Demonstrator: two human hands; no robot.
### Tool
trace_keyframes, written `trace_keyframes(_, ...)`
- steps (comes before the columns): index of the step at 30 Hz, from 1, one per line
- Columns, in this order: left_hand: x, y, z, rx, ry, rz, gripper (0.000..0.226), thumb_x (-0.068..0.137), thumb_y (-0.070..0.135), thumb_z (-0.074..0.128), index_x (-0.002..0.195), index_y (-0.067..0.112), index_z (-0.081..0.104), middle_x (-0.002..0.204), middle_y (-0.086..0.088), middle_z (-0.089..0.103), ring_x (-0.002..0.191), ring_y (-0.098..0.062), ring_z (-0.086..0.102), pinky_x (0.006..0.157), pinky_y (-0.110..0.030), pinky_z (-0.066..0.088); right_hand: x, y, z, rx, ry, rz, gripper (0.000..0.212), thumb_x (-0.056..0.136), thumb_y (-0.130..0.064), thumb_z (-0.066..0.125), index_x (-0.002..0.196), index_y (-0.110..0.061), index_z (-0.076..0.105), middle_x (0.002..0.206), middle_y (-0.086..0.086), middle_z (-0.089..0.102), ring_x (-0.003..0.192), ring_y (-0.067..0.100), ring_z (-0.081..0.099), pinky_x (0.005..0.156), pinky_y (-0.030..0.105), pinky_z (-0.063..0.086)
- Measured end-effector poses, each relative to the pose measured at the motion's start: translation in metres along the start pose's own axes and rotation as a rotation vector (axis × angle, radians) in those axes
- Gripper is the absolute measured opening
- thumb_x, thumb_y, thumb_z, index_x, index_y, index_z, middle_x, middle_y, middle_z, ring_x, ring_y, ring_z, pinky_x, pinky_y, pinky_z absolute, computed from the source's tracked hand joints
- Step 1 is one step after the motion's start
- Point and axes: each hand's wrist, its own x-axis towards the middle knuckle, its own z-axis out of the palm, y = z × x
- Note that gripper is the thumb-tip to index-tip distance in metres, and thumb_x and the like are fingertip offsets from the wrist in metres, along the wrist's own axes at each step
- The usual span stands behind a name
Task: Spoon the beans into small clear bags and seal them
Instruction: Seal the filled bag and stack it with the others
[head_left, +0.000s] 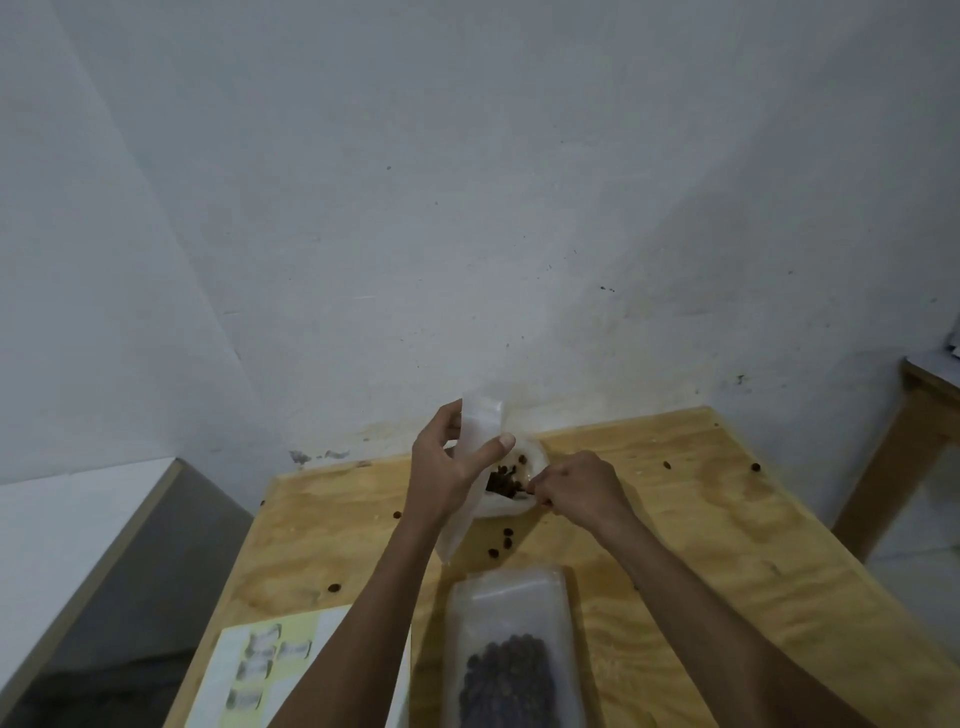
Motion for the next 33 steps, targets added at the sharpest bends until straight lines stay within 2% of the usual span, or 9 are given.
trace_keyframes(5,-0.010,-0.011,-0.016,0.150,-0.055,0.029,0.078,0.065,0.065,0.084,0.129,0.027,0.062,0.119,0.013,0.068,0.109,-0.009,0.064,0.089,-0.045,0.059,0.000,-0.002,-0.002,-0.041,0.064,-0.032,0.019,0.074,-0.025,0.069,0.079,-0.011,0.081,0.078,0.009,0.077,0.056,0.019,0.063,0.054,0.029,0.045)
trace_keyframes(9,-0.021,-0.014,-0.024,0.272,-0.093,0.063,0.097,0.059,0.069,0.085,0.138,0.022,0.055,0.127,0.012,0.061,0.115,-0.005,0.059,0.094,-0.031,0.054,0.004,-0.001,-0.006,-0.033,0.084,-0.034,0.024,0.069,-0.028,0.067,0.078,-0.008,0.078,0.084,0.010,0.076,0.059,0.025,0.069,0.056,0.028,0.042)
trace_keyframes(15,-0.031,-0.014,-0.035,0.486,-0.096,0.163,0.103,0.063,0.072,0.078,0.146,0.019,0.047,0.130,0.008,0.054,0.118,-0.010,0.052,0.095,-0.028,0.045,0.002,-0.015,-0.027,-0.010,0.111,-0.077,0.024,0.070,-0.022,0.071,0.059,-0.001,0.068,0.085,0.018,0.074,0.053,0.016,0.050,0.053,0.029,0.039)
trace_keyframes(19,-0.034,-0.017,-0.042,0.548,-0.075,0.141,0.107,0.062,0.077,0.075,0.146,0.018,0.047,0.133,0.005,0.055,0.119,-0.013,0.053,0.094,-0.029,0.045,-0.003,-0.031,-0.039,-0.017,0.120,-0.138,0.023,0.069,-0.019,0.069,0.074,0.004,0.071,0.088,0.024,0.071,0.054,0.015,0.044,0.053,0.030,0.034)
trace_keyframes(23,-0.034,-0.010,-0.041,0.556,-0.059,0.126,0.109,0.061,0.080,0.071,0.146,0.016,0.048,0.133,0.004,0.056,0.119,-0.015,0.055,0.091,-0.026,0.043,-0.016,-0.050,-0.036,-0.107,0.057,-0.197,0.027,0.067,-0.023,0.068,0.082,-0.003,0.077,0.088,0.019,0.075,0.057,0.022,0.064,0.054,0.033,0.049)
trace_keyframes(26,-0.034,-0.004,-0.035,0.545,-0.055,0.120,0.108,0.061,0.080,0.071,0.146,0.017,0.047,0.134,0.005,0.056,0.118,-0.013,0.056,0.089,-0.023,0.041,-0.031,-0.063,-0.027,-0.247,0.042,-0.261,0.017,0.078,-0.020,0.068,0.085,-0.012,0.082,0.083,0.004,0.079,0.079,0.028,0.076,0.067,0.039,0.065)
trace_keyframes(28,-0.033,-0.004,-0.033,0.536,-0.053,0.104,0.110,0.061,0.080,0.071,0.148,0.018,0.046,0.136,0.006,0.056,0.119,-0.011,0.055,0.089,-0.023,0.041,-0.038,-0.069,-0.027,-0.338,0.111,-0.307,0.019,0.086,-0.017,0.066,0.081,-0.020,0.083,0.081,-0.007,0.079,0.074,0.021,0.075,0.067,0.039,0.065)
trace_keyframes(31,-0.034,-0.006,-0.036,0.448,-0.024,0.059,0.108,0.059,0.075,0.073,0.147,0.018,0.048,0.136,0.007,0.056,0.120,-0.010,0.054,0.091,-0.025,0.044,-0.040,-0.070,-0.033,-0.402,0.229,-0.313,0.020,0.091,-0.017,0.065,0.088,-0.028,0.082,0.084,-0.008,0.078,0.061,0.012,0.066,0.049,0.024,0.050)
trace_keyframes(33,-0.035,-0.007,-0.039,0.331,0.018,0.015,0.105,0.057,0.072,0.077,0.145,0.019,0.050,0.135,0.008,0.057,0.118,-0.012,0.057,0.091,-0.030,0.051,-0.036,-0.063,-0.033,-0.457,0.281,-0.300,0.019,0.093,-0.018,0.065,0.090,-0.025,0.082,0.084,-0.006,0.078,0.057,0.010,0.062,0.046,0.022,0.046)
